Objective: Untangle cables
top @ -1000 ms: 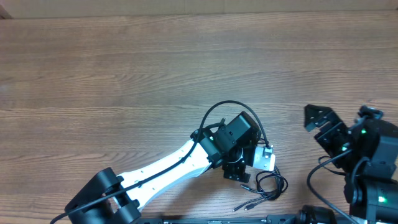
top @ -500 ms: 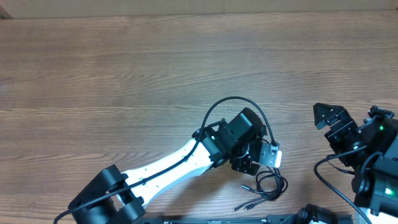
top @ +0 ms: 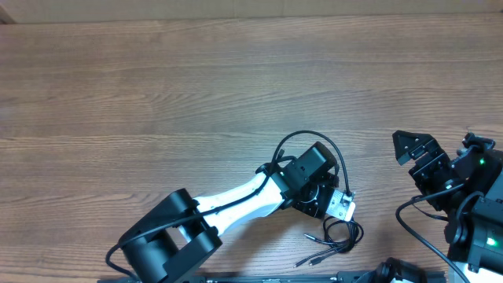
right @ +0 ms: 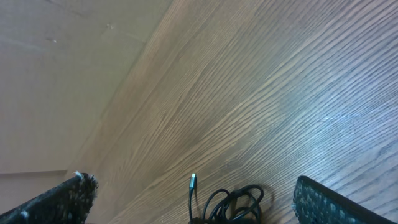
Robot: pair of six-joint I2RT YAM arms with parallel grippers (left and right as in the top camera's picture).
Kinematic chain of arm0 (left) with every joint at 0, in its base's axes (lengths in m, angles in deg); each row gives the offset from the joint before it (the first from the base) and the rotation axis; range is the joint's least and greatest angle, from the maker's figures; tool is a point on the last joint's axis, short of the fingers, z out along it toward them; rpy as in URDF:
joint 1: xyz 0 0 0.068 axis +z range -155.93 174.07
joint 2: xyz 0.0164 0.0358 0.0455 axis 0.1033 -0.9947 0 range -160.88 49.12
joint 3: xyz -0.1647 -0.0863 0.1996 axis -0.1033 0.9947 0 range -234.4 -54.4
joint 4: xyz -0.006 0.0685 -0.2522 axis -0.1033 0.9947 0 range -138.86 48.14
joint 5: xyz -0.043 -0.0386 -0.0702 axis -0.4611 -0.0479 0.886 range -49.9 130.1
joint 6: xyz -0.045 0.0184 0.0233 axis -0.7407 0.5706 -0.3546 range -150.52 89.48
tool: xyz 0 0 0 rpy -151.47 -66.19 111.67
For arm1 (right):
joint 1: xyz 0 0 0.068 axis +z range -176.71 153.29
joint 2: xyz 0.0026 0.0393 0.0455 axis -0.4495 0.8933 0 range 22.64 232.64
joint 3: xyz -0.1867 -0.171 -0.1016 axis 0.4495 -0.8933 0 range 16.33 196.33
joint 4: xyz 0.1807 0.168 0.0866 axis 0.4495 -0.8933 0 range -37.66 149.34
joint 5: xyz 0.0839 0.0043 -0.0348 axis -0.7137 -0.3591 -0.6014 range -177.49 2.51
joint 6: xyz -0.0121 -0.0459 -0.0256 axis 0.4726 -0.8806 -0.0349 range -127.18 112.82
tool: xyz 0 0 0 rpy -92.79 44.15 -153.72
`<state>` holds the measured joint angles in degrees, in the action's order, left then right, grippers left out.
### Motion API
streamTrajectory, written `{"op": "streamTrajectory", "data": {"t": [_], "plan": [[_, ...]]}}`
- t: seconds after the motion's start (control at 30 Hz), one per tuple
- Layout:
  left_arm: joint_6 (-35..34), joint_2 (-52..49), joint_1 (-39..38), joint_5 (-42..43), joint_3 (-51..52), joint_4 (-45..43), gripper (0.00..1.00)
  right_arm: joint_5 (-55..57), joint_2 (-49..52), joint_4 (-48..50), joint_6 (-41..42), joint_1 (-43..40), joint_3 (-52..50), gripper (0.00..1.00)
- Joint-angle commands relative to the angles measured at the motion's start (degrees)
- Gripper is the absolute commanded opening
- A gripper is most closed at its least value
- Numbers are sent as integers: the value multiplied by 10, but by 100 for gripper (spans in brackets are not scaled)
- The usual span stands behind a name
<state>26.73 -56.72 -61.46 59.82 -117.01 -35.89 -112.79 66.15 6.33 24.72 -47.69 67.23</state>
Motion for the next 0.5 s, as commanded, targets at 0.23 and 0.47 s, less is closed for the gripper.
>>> {"op": "streamTrajectory", "data": {"t": [0.23, 0.47], "plan": [[-227, 23, 4, -148, -19, -7, 4, -5, -1, -4, -5, -2, 9, 100], [-301, 167, 21, -262, -20, 0, 4, -90, -1, -5, -12, -2, 9, 100]]}}
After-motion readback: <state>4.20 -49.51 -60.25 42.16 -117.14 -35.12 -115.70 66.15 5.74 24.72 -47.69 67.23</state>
